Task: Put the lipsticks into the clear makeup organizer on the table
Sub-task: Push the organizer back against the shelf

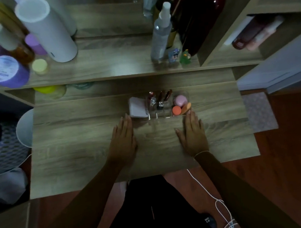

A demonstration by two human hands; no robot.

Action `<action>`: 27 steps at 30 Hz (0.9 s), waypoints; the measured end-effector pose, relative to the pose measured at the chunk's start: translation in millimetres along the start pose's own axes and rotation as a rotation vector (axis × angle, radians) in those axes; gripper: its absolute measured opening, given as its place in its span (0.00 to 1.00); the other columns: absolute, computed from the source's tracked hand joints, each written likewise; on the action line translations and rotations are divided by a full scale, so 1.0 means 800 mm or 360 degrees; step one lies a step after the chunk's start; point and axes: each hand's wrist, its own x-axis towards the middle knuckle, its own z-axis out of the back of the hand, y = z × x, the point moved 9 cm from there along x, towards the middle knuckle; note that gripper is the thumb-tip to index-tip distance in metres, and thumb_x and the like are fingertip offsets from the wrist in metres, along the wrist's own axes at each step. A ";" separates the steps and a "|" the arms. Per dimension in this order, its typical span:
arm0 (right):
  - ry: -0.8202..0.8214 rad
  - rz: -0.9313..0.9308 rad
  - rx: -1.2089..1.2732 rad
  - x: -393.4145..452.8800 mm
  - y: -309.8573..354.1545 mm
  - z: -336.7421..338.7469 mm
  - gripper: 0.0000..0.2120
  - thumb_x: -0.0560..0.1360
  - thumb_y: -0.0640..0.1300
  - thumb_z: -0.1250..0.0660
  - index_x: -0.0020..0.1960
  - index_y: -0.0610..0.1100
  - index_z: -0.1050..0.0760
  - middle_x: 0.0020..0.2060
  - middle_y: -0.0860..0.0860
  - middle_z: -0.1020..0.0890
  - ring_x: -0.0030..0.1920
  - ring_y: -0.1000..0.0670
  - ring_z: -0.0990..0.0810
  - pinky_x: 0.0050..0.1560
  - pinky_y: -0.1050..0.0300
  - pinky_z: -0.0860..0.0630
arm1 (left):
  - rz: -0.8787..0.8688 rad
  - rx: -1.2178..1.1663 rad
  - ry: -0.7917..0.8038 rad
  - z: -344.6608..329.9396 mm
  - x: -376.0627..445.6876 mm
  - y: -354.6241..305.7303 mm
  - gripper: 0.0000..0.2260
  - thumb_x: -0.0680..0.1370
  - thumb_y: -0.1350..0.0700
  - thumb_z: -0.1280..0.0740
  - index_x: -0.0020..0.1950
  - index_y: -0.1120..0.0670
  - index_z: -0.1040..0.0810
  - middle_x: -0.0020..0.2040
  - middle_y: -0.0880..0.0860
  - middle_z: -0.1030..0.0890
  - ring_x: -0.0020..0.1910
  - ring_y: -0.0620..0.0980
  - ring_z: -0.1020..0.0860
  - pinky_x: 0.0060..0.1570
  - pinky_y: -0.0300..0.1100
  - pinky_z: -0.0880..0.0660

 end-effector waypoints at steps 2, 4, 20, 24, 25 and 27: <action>-0.0015 -0.0018 -0.0015 0.003 -0.016 0.005 0.35 0.78 0.58 0.44 0.75 0.36 0.49 0.75 0.37 0.41 0.76 0.38 0.43 0.73 0.35 0.42 | -0.0029 0.0027 0.0017 -0.004 0.010 -0.014 0.28 0.79 0.53 0.49 0.75 0.60 0.56 0.77 0.61 0.49 0.76 0.58 0.49 0.74 0.57 0.46; -0.0023 -0.0045 -0.0019 0.007 -0.033 0.012 0.36 0.78 0.57 0.41 0.75 0.36 0.49 0.75 0.37 0.41 0.75 0.38 0.43 0.73 0.35 0.41 | -0.0056 0.0044 0.0028 -0.006 0.019 -0.030 0.27 0.79 0.52 0.51 0.75 0.61 0.55 0.77 0.61 0.48 0.76 0.58 0.49 0.73 0.57 0.45; -0.0062 -0.0077 0.0069 0.029 -0.132 0.050 0.34 0.79 0.59 0.48 0.76 0.41 0.53 0.77 0.39 0.45 0.77 0.41 0.48 0.75 0.36 0.47 | -0.0219 0.0224 0.0108 -0.030 0.073 -0.120 0.26 0.81 0.52 0.47 0.75 0.61 0.51 0.75 0.61 0.40 0.75 0.58 0.44 0.74 0.57 0.48; -0.0041 -0.0066 0.0065 0.038 -0.140 0.058 0.34 0.79 0.60 0.51 0.77 0.42 0.54 0.77 0.39 0.46 0.77 0.41 0.49 0.75 0.36 0.48 | -0.0240 0.0251 0.0144 -0.032 0.079 -0.131 0.26 0.82 0.51 0.49 0.75 0.61 0.53 0.76 0.61 0.43 0.76 0.57 0.47 0.75 0.56 0.50; -0.0033 -0.0059 0.0058 0.040 -0.140 0.060 0.33 0.79 0.60 0.52 0.77 0.43 0.54 0.77 0.40 0.46 0.77 0.42 0.50 0.76 0.37 0.48 | -0.0235 0.0252 0.0160 -0.033 0.080 -0.132 0.26 0.82 0.51 0.49 0.75 0.60 0.54 0.77 0.61 0.44 0.76 0.57 0.48 0.75 0.56 0.50; -0.0019 -0.0042 0.0049 0.042 -0.142 0.062 0.33 0.79 0.60 0.53 0.77 0.44 0.55 0.77 0.40 0.48 0.77 0.42 0.51 0.76 0.37 0.49 | -0.0219 0.0256 0.0166 -0.034 0.081 -0.134 0.26 0.82 0.50 0.50 0.75 0.60 0.54 0.77 0.60 0.45 0.76 0.57 0.49 0.75 0.56 0.51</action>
